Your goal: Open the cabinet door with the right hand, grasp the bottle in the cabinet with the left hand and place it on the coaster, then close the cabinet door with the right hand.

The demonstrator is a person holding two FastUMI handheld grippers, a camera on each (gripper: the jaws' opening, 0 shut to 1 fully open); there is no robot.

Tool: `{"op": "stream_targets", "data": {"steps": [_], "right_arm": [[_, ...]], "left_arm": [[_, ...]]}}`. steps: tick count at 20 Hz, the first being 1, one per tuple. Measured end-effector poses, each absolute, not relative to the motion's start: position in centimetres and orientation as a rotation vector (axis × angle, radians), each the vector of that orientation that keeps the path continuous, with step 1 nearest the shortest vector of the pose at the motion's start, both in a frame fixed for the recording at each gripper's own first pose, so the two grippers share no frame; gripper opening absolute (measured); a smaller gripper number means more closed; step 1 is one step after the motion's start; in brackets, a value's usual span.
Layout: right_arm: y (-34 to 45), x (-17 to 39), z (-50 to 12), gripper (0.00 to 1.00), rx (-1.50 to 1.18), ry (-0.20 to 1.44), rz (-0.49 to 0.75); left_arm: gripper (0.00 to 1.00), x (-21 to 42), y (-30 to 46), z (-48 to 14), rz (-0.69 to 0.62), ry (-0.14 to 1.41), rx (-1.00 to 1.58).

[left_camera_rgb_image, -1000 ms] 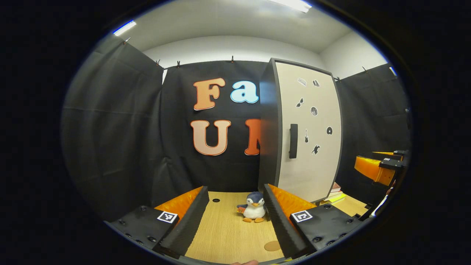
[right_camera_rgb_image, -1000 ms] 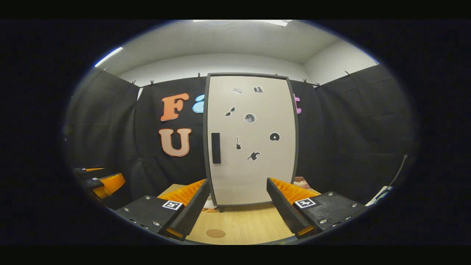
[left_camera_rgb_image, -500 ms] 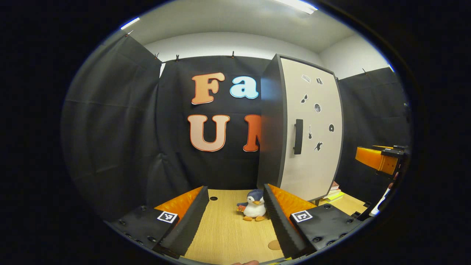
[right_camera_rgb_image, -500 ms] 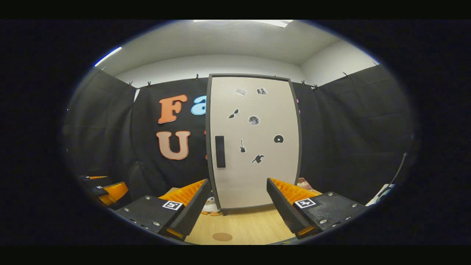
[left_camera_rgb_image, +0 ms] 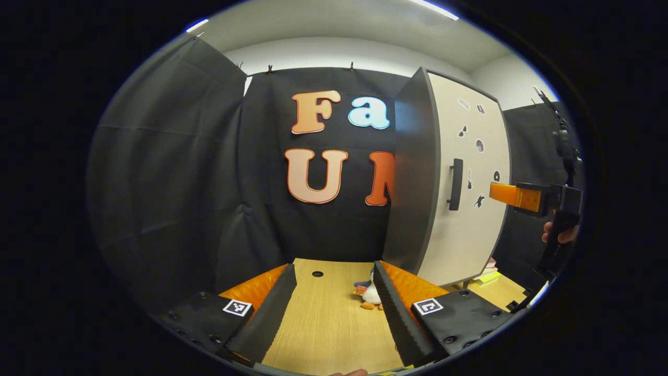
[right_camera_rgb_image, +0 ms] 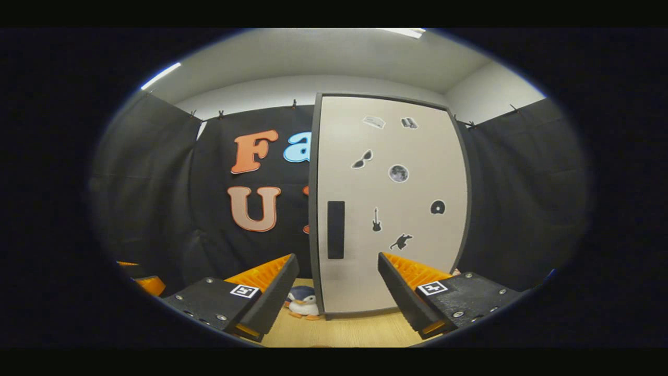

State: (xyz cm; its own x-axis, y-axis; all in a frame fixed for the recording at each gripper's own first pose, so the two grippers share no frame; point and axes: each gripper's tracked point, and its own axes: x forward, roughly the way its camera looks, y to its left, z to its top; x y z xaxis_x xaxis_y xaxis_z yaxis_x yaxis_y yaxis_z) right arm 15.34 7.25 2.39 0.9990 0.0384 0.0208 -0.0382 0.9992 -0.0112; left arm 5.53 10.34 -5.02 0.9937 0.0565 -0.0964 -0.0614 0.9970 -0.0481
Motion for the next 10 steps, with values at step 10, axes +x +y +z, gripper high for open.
{"op": "stream_targets", "data": {"steps": [10], "right_arm": [[8.1, 27.0, 2.0, 0.95, 0.002, -0.020, 0.090]], "left_arm": [[0.97, 11.2, 12.0, -7.0, 0.161, 0.139, -0.028]]}}
